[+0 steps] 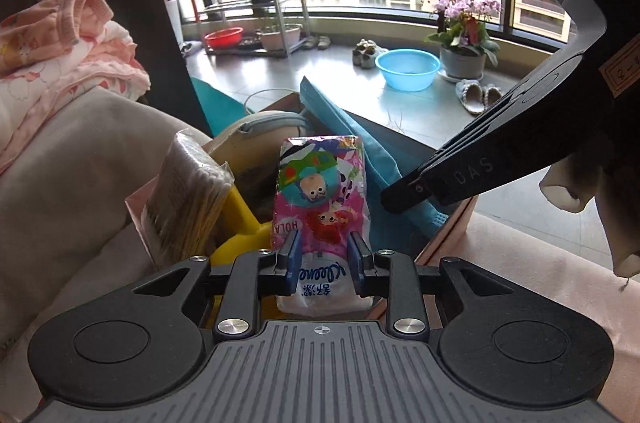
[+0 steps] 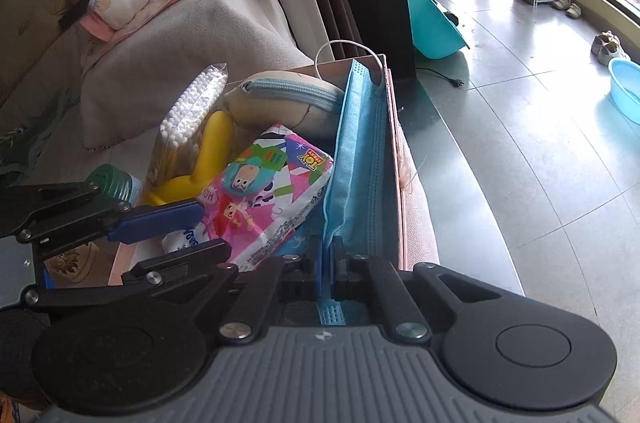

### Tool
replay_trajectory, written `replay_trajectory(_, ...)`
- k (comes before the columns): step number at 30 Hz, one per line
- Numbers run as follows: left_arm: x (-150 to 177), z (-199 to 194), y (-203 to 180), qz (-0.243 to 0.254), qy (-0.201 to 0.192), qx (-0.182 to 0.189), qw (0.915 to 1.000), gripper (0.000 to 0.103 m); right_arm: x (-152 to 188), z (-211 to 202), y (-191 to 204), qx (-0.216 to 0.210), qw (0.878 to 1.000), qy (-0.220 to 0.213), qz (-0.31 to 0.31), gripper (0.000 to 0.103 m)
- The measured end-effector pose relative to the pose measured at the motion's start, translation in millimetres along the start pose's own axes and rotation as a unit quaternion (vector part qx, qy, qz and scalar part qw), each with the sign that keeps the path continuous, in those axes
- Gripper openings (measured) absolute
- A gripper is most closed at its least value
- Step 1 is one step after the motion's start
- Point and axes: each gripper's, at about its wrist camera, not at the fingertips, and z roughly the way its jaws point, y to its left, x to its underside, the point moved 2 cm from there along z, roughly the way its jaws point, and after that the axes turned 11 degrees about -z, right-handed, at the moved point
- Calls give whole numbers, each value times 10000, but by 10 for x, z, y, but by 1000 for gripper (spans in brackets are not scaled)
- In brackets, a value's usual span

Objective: Organize soft objects
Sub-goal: 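Release the Kleenex pack into the box with the left gripper while the right gripper lowers the mask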

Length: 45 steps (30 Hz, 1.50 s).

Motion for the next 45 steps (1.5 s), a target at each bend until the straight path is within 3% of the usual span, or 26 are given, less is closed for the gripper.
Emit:
replay_trajectory(2,41,40,45,-115,314,275,9991,26,-18,-88,19,-73,9999,-52,-69,6)
replay_trajectory(5,61,24,173,-429,367,448,9974,26,-67,-282,31,-124,9995,-253,-173,10)
replay_trajectory(8,60,-106,216,-580,161,680,9959,26,-117,-454,25,-89,9982,-551,-199,12)
replay_trajectory(14,-21,-418,114,-541,-263,678,9959,26,-237,-390,-53,261,9949,-968,-127,13)
replay_trajectory(16,-40,-485,110,-580,-382,695,9952,26,-250,-247,-85,377,9951,-914,-84,13)
replay_trajectory(21,-14,-522,102,-725,-495,738,9934,26,-194,-54,-113,210,9964,-819,1,11)
replay_trajectory(23,-4,-509,92,-767,-552,785,9924,26,-198,-79,-124,197,9966,-805,6,5)
replay_trajectory(31,-52,-296,191,-1189,-802,567,9880,26,-277,-490,-45,-837,9898,-1148,116,2)
replay_trajectory(36,39,-271,187,-1011,-525,539,9920,27,-333,-530,15,-1636,9776,-1239,458,1)
replay_trajectory(39,80,-361,242,-995,-450,372,9933,28,-393,-312,52,-1714,9760,-1162,672,1)
replay_trajectory(45,-122,-727,544,-1338,-627,265,9887,28,-309,339,47,-1369,9845,-352,1041,1)
